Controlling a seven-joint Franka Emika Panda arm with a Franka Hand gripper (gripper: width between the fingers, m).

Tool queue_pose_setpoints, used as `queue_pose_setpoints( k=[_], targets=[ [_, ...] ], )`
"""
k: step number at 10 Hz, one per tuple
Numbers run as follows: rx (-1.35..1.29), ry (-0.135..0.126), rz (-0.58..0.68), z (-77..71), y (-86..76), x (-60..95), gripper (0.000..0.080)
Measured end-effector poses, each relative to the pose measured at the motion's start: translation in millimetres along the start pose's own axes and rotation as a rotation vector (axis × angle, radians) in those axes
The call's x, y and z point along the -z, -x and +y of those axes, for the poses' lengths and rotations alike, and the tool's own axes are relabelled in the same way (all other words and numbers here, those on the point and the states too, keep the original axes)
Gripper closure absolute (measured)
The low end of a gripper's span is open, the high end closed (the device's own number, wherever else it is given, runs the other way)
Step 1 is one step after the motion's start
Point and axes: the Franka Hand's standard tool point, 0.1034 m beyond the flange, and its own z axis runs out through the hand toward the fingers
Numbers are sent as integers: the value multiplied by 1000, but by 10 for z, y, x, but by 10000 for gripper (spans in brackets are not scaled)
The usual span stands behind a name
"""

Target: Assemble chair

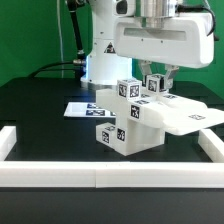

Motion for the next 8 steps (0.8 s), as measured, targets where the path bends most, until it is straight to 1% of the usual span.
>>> queue_pose_setpoints(
  k=[1,3,5,6,7,8],
  targets=[
    [-26,-1,-1,-2,4,-1,514],
    [-173,-5,-8,-12,23,-4,514],
    [-167,-5,-9,-13,26,-5,514],
    [-139,-4,-10,-12,29,-5,357],
    [-132,-2,-13,-17,32,0,230],
    [-107,0,-14,-22,35,5,230]
  ],
)
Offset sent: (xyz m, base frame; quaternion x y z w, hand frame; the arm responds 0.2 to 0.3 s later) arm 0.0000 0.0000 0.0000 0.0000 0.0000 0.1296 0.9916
